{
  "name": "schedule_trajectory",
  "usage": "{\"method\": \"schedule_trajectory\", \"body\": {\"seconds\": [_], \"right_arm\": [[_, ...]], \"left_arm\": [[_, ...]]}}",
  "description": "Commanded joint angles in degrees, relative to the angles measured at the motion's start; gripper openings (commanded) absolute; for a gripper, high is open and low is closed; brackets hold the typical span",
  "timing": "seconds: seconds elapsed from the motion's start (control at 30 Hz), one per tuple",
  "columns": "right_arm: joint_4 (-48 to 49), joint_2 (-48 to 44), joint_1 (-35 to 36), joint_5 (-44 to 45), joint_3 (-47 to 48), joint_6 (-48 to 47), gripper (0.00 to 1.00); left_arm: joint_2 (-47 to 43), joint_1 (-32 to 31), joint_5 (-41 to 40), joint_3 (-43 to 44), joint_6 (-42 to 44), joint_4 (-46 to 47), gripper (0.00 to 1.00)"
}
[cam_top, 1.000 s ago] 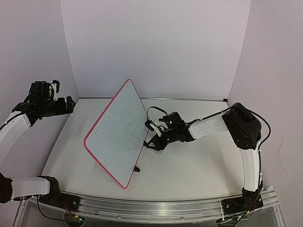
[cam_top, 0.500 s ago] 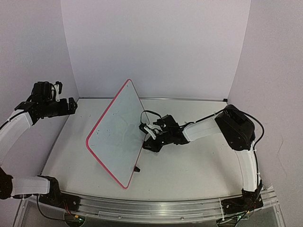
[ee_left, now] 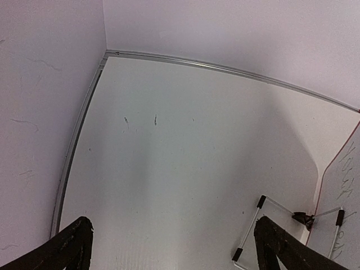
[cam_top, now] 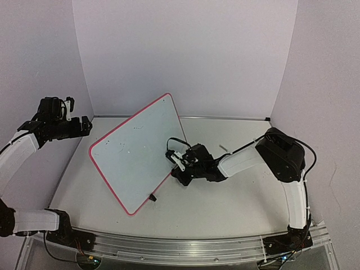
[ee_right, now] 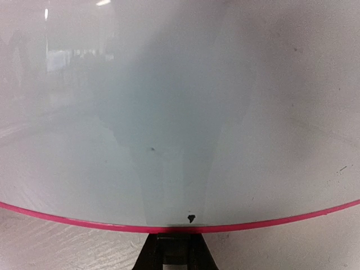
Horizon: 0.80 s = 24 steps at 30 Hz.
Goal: Write a sentence on the whiteboard
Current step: Move the whiteboard to the center of the board.
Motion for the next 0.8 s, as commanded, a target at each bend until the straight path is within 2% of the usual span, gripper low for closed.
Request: {"method": "schedule_trajectory", "body": {"seconds": [0.0,0.23,0.47,0.77], "right_arm": [[1.2,-5.9,-0.2,17.2,-6.3,6.5,0.00],[-0.1,-9.6,0.7,36.3,-11.5,18.2,0.00],[-8.9,-10.2,1.5,49.8,-10.9,31.8,0.00],[-13.3,-9.7,3.3,55.0,-10.0,38.1,0.00]], "left_arm": [[-0.5,0.0,-0.3,-0.1,0.2,2.1,0.99],[-1.8,0.1,-0.8,-0.4,0.1,2.2,0.99],[-2.7,0.0,-2.7,-0.6,0.0,2.4,0.99],[-3.2,0.0,-2.9,-0.8,-0.1,2.4,0.99]]}}
